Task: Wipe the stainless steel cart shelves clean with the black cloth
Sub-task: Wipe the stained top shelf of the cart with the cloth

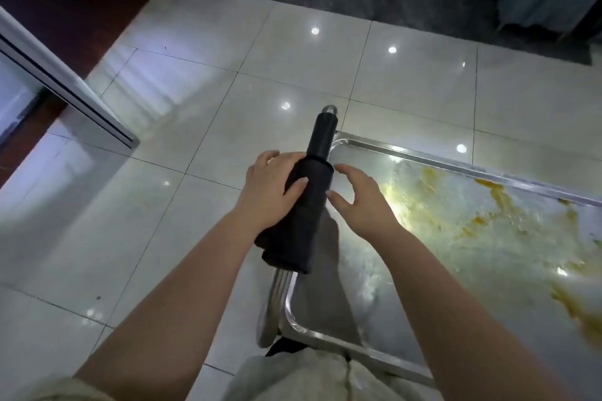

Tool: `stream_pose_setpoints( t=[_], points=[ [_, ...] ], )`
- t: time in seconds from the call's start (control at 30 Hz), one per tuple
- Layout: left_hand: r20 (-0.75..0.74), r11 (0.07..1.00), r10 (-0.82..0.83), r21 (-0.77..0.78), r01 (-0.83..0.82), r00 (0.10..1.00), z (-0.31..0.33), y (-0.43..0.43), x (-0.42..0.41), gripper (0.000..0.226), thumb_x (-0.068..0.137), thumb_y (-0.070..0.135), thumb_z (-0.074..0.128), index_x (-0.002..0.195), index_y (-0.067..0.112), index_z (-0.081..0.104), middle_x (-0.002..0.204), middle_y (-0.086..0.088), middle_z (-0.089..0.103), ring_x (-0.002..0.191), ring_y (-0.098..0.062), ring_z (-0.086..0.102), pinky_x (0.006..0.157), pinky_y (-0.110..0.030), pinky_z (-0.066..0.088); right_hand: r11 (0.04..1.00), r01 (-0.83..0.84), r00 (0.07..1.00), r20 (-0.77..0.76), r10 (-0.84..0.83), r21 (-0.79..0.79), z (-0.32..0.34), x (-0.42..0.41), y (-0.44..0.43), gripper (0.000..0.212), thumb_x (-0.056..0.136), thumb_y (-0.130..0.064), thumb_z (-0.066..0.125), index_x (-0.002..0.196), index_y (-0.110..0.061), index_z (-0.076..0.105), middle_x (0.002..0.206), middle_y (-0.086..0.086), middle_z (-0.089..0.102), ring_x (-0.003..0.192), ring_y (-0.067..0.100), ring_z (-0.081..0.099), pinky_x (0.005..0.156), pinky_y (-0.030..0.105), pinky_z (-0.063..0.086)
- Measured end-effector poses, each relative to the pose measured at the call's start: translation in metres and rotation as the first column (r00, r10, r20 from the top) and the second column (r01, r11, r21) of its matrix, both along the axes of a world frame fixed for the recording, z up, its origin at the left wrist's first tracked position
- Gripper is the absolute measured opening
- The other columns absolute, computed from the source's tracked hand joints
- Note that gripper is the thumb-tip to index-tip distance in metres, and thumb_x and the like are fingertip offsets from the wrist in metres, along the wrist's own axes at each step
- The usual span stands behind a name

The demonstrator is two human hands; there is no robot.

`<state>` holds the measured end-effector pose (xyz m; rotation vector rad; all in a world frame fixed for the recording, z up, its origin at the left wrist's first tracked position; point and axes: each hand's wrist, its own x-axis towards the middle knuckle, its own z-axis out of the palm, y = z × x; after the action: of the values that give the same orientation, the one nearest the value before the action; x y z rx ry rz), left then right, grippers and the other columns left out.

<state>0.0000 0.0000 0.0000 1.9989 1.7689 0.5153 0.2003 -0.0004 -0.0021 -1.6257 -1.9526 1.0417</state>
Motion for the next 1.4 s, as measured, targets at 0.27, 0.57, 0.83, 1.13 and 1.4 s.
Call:
stream_pose_setpoints(
  t=[0.27, 0.57, 0.83, 1.13, 1.4],
  points=[
    [0.287, 0.929, -0.042, -0.342, 0.143, 0.957, -0.001, 0.037, -0.022, 0.055, 0.087, 0.037, 0.068, 0.135, 0.043, 0.042, 0.137, 0.007, 0.052, 0.133, -0.012, 0.040, 0.111, -0.046, 0.033, 0.985, 0.035, 0.985, -0.159, -0.062, -0.167, -0.004, -0.012, 0.029, 0.058, 0.081, -0.032, 0.077, 0.130, -0.031, 0.046, 0.127, -0.018, 0.046, 0.118, 0.005, 0.045, 0.100, 0.029, 0.040],
    [0.096, 0.932, -0.027, -0.357, 0.059, 0.995, 0.015, 0.051, -0.026, 0.047, 0.071, 0.053, 0.079, 0.111, 0.044, 0.057, 0.106, 0.008, 0.061, 0.108, -0.016, 0.054, 0.098, -0.038, 0.037, 0.958, 0.086, 0.979, -0.154, -0.132, -0.274, -0.002, -0.007, 0.044, 0.049, 0.066, -0.027, 0.088, 0.099, -0.029, 0.052, 0.093, -0.001, 0.060, 0.081, 0.009, 0.058, 0.056, 0.008, 0.040],
    [0.099, 0.994, -0.035, -0.101, 0.045, 0.995, 0.036, 0.028, -0.013, 0.016, 0.081, 0.037, 0.073, 0.095, 0.033, 0.067, 0.084, 0.019, 0.059, 0.097, -0.012, 0.055, 0.097, -0.044, 0.038, 0.973, -0.046, 0.996, 0.063, 0.062, -0.224, 0.006, -0.004, 0.045, 0.035, 0.077, -0.029, 0.081, 0.104, -0.026, 0.059, 0.076, 0.000, 0.057, 0.078, 0.018, 0.052, 0.060, 0.024, 0.036],
    [-0.026, 0.954, -0.140, 0.265, 0.142, 0.990, 0.077, 0.016, 0.014, 0.026, 0.079, 0.038, 0.073, 0.104, 0.039, 0.069, 0.078, 0.018, 0.056, 0.088, -0.014, 0.052, 0.094, -0.040, 0.033, 0.988, 0.138, 0.988, -0.075, -0.133, 0.073, 0.062, 0.039, 0.008, 0.024, 0.071, -0.016, 0.084, 0.084, -0.020, 0.065, 0.092, -0.012, 0.062, 0.084, -0.003, 0.053, 0.074, 0.013, 0.039],
    [-0.159, 0.812, -0.343, 0.444, 0.378, 0.926, 0.106, 0.020, 0.105, 0.012, 0.082, 0.032, 0.071, 0.094, 0.027, 0.069, 0.087, 0.010, 0.068, 0.092, -0.019, 0.058, 0.094, -0.037, 0.026, 0.854, 0.434, 0.901, -0.109, -0.421, 0.288, 0.105, 0.107, -0.045, 0.021, 0.078, -0.012, 0.074, 0.080, -0.028, 0.061, 0.079, -0.016, 0.062, 0.078, 0.004, 0.056, 0.068, 0.017, 0.041]
  ],
)
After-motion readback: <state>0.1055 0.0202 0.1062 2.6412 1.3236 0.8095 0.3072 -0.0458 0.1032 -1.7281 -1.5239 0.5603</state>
